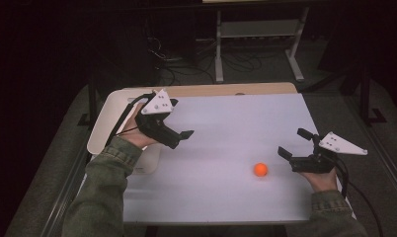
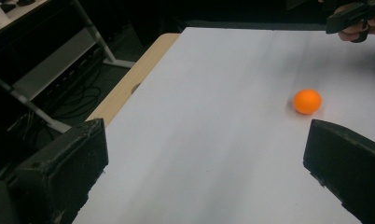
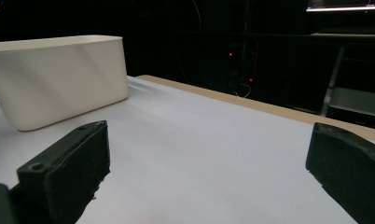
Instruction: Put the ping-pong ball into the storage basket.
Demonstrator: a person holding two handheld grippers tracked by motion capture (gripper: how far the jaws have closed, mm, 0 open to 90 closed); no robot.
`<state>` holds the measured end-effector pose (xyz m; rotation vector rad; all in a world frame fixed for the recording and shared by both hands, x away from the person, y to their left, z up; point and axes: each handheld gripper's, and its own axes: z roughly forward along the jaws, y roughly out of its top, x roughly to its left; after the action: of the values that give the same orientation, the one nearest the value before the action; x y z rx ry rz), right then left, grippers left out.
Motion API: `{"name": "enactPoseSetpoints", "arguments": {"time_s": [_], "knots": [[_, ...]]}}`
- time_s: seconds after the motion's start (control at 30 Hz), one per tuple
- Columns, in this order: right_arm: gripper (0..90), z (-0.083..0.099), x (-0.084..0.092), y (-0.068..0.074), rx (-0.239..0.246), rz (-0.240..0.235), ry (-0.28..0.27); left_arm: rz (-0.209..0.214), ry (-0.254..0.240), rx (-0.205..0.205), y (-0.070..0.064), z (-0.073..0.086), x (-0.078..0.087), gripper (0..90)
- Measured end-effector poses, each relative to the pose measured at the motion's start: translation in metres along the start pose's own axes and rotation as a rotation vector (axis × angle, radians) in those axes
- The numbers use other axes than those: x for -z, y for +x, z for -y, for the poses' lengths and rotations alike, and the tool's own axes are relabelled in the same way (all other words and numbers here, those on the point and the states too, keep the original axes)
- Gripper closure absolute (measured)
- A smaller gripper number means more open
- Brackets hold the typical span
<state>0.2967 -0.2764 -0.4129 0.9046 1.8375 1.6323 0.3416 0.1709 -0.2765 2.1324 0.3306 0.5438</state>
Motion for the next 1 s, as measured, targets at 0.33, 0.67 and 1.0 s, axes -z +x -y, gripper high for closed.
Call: {"name": "enactPoseSetpoints", "arguments": {"time_s": [0.33, 0.67, 1.0], "knots": [[0.0, 0.001, 0.000, -0.001, -0.001, 0.000, 0.003, 0.040, 0.062, -0.040, -0.004, -0.008, -0.020, 0.0], [0.0, 0.001, 0.001, -0.001, 0.001, 0.002, 0.002, 0.080, 0.076, -0.059, -0.008, -0.017, -0.034, 0.0], [0.0, 0.001, 0.000, -0.001, 0.001, 0.001, 0.005, 0.125, 0.115, -0.092, -0.010, -0.029, -0.050, 0.0]]}}
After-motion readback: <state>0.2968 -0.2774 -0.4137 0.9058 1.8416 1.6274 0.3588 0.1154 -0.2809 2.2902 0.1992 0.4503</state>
